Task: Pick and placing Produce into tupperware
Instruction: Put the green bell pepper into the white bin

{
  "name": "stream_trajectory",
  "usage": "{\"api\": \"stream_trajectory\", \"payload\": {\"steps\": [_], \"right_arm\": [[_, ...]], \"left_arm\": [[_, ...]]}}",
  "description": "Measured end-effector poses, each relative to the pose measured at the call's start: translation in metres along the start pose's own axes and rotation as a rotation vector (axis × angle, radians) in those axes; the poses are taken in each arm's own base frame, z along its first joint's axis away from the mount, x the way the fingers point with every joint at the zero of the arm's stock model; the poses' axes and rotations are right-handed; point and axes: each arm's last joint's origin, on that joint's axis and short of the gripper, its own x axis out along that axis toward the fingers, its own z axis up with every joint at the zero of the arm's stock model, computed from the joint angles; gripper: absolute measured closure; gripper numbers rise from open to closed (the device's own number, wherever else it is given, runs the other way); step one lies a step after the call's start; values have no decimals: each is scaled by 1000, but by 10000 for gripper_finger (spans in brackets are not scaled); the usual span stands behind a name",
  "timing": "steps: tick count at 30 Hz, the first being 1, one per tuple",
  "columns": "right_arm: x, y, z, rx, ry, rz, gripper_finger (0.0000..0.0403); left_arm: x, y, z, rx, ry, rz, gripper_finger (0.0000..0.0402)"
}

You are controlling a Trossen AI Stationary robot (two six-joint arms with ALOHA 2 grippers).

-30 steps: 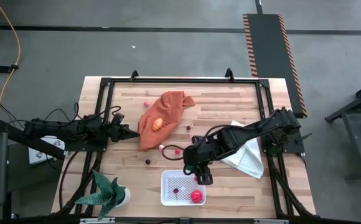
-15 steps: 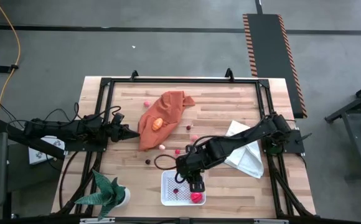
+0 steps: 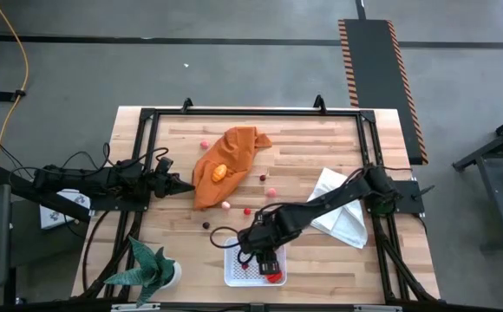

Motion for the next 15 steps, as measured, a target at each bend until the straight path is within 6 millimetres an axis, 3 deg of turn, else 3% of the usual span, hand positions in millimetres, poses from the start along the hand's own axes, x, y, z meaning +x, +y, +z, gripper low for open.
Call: {"api": "stream_trajectory", "payload": {"steps": [15], "right_arm": [[33, 3, 0, 16, 42, 14, 185]], "left_arm": [[0, 0, 0, 0, 0, 0, 401]]}}
